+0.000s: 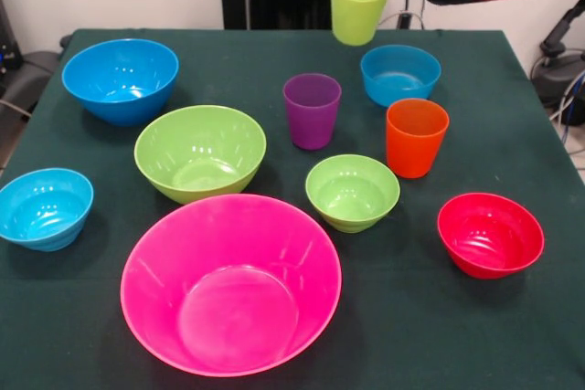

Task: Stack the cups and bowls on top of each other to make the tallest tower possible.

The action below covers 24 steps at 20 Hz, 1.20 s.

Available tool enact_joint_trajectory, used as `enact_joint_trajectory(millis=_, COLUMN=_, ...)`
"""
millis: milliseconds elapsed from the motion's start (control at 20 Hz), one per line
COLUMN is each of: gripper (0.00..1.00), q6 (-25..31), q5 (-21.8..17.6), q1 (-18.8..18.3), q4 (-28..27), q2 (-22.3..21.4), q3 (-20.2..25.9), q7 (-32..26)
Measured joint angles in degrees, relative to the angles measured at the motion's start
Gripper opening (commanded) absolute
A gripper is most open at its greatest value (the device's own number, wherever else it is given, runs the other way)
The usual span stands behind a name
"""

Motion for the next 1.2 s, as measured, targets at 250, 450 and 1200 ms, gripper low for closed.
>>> enact_joint_trajectory(millis=250, gripper=0.00, q6=0.01, q5=-0.02, q1=-1.91, q4=-1.61, q2=0.29, q3=2.04, q7=0.00)
enact_joint_trajectory(millis=450, gripper=0.00, q6=0.09, q5=-0.07, q1=-4.39, q4=-3.16, q2=0.72, q3=3.82, q7=0.00)
enact_joint_trajectory(millis=1200, gripper=0.00, q6=3.68, q5=-1.49, q1=-10.70, q4=-10.49, q2=5.78, q3=8.16, q7=0.00)
